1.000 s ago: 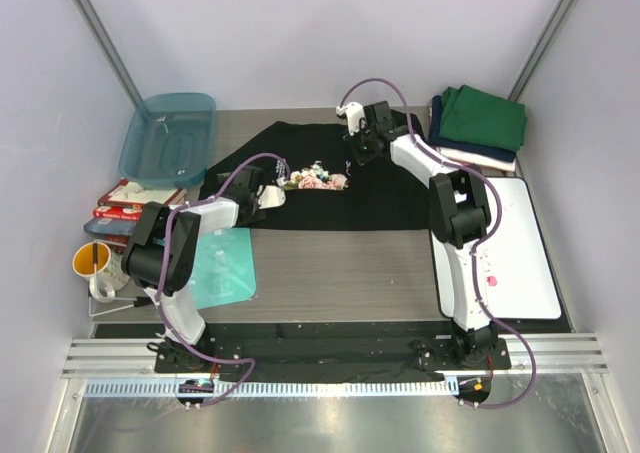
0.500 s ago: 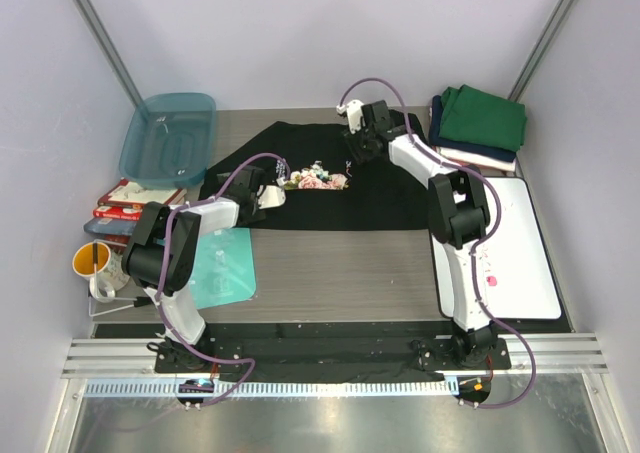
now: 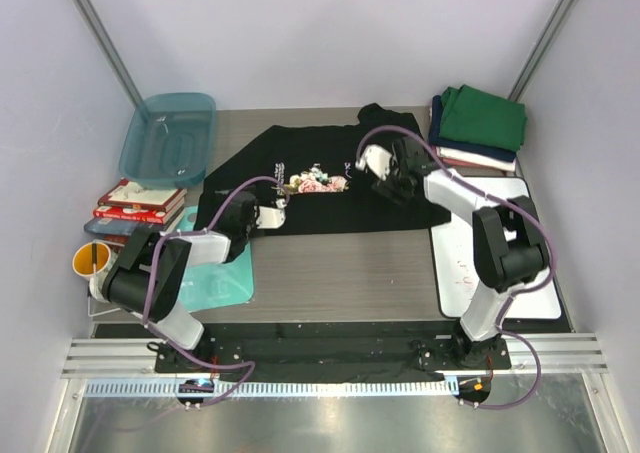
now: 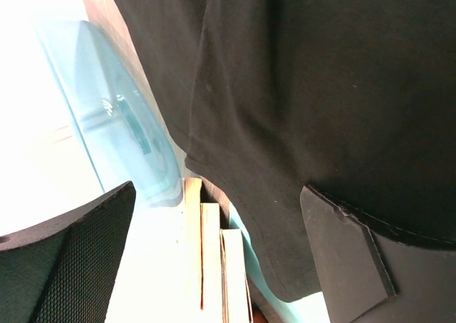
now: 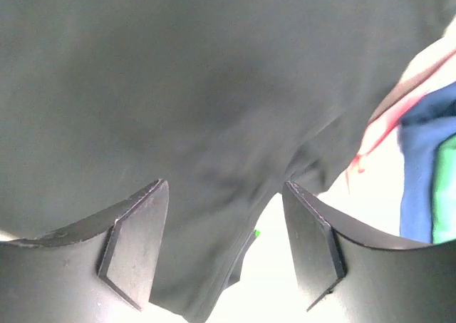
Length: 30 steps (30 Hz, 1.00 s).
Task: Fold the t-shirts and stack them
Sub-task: Fold the flattened tshirt in 1/3 of the way
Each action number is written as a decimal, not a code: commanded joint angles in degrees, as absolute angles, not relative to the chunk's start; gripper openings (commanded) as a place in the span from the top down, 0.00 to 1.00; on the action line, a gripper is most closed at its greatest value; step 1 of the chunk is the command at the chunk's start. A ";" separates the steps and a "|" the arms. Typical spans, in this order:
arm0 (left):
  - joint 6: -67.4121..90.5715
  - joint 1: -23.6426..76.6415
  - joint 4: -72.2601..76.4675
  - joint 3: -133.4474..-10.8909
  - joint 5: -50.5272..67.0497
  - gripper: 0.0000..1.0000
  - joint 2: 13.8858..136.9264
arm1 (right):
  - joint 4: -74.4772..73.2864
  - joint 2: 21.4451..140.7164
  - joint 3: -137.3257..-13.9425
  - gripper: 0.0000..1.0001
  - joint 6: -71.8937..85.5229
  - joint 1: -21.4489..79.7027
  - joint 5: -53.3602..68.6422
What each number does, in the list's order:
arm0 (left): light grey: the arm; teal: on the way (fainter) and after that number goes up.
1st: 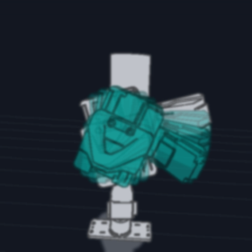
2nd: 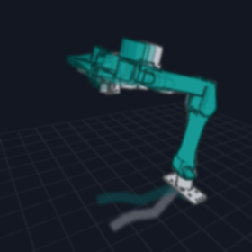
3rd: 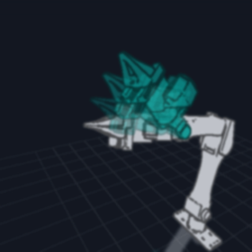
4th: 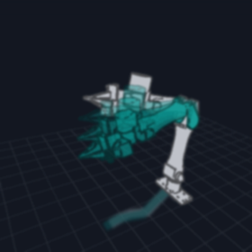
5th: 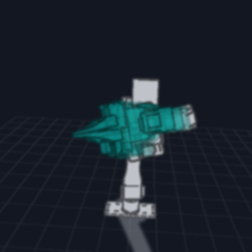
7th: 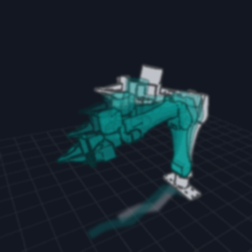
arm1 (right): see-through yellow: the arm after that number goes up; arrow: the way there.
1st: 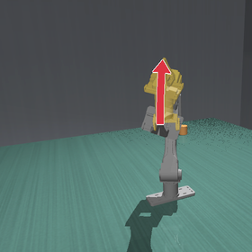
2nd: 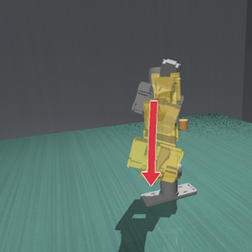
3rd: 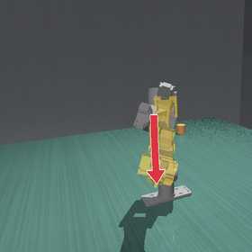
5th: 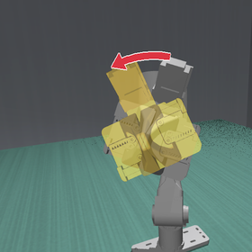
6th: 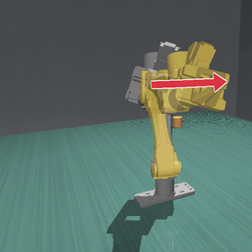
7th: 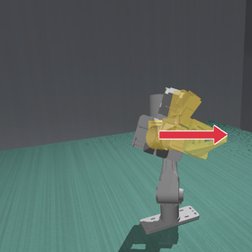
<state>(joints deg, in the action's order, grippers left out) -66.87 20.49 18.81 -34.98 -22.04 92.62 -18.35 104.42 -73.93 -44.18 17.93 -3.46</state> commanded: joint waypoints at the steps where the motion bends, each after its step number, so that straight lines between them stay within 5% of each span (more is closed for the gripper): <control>1: -66.80 21.71 17.31 -30.24 -17.32 0.00 92.11 | -19.51 94.41 -63.12 0.28 -60.11 20.64 -6.59; 12: -69.33 21.97 29.08 -26.73 -25.66 0.00 80.62 | -28.21 83.42 -55.21 0.28 -58.54 23.20 -10.19; 19: -64.63 21.36 18.14 -32.06 -32.43 0.00 69.73 | -29.26 80.95 -55.19 0.28 -50.46 23.20 -17.66; 24: -59.23 20.65 -4.64 -43.68 -21.75 0.00 60.22 | -30.06 78.66 -59.30 0.27 -59.32 23.03 -18.55; 30: -72.32 20.74 -9.76 -34.56 -8.89 0.00 49.84 | -35.60 84.02 -67.51 0.28 -56.42 22.85 -14.15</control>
<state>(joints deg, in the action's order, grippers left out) -64.97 20.86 0.05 -41.52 -19.38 52.84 -33.45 83.61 -63.99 -55.57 23.00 -15.44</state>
